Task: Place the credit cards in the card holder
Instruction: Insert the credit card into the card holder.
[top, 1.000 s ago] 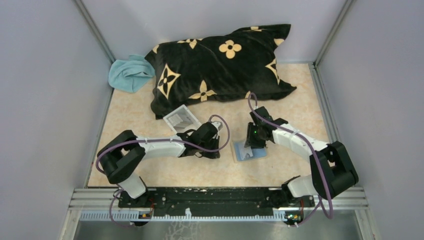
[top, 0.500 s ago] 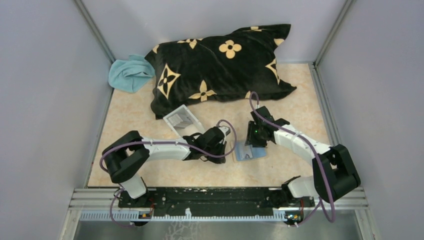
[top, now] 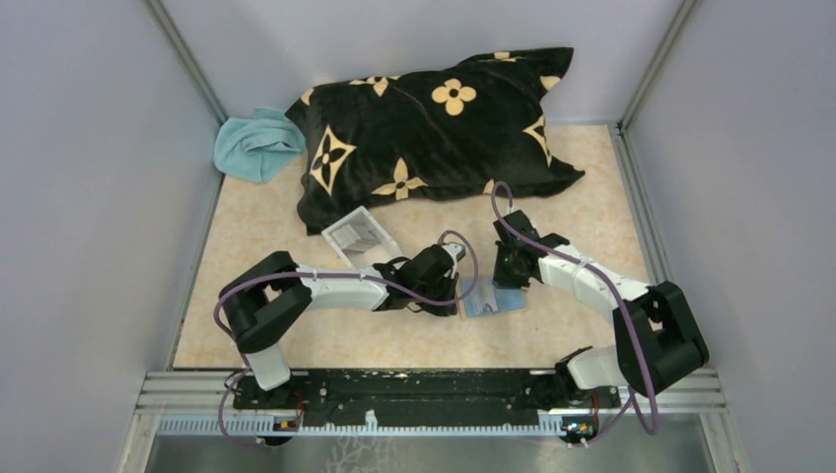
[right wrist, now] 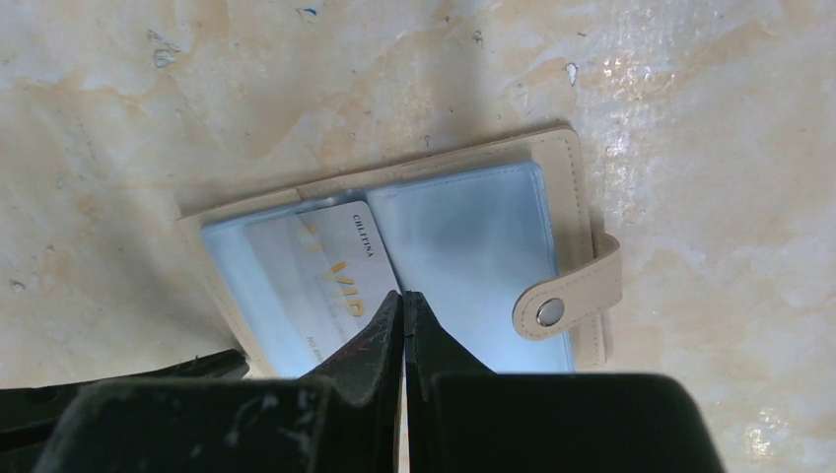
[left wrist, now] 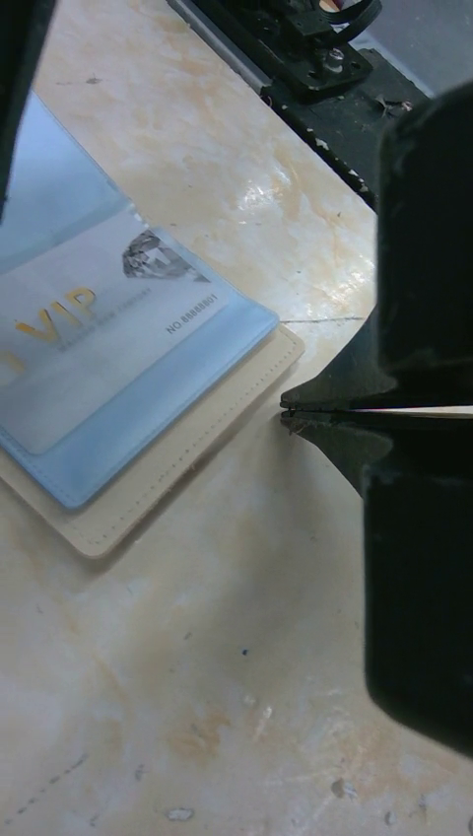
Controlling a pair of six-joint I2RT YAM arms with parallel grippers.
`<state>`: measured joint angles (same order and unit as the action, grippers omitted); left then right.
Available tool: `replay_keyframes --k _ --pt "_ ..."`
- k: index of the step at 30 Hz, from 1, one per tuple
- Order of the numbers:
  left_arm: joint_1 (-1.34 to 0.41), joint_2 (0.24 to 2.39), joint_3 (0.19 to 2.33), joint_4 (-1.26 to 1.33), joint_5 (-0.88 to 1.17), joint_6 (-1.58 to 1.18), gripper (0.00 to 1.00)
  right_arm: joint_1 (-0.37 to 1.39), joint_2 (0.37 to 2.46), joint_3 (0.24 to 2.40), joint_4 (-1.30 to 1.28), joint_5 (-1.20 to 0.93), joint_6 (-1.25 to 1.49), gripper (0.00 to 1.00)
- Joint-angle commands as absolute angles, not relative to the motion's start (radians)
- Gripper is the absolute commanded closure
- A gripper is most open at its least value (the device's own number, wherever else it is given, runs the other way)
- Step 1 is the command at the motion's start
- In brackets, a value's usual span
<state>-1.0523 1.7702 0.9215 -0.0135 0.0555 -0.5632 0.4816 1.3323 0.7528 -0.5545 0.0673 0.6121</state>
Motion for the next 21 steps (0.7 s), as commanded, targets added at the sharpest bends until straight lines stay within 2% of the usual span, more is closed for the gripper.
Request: replay_keyframes --k 1,21 --pt "-1.057 1.870 0.894 -0.137 -0.009 -0.525 1.00 0.485 1.361 0.743 -0.532 0.099 0.609 1.00" --pt "-1.057 1.916 0.889 -0.123 -0.006 -0.527 1.00 0.485 1.415 0.692 -0.465 0.010 0.630 1.00"
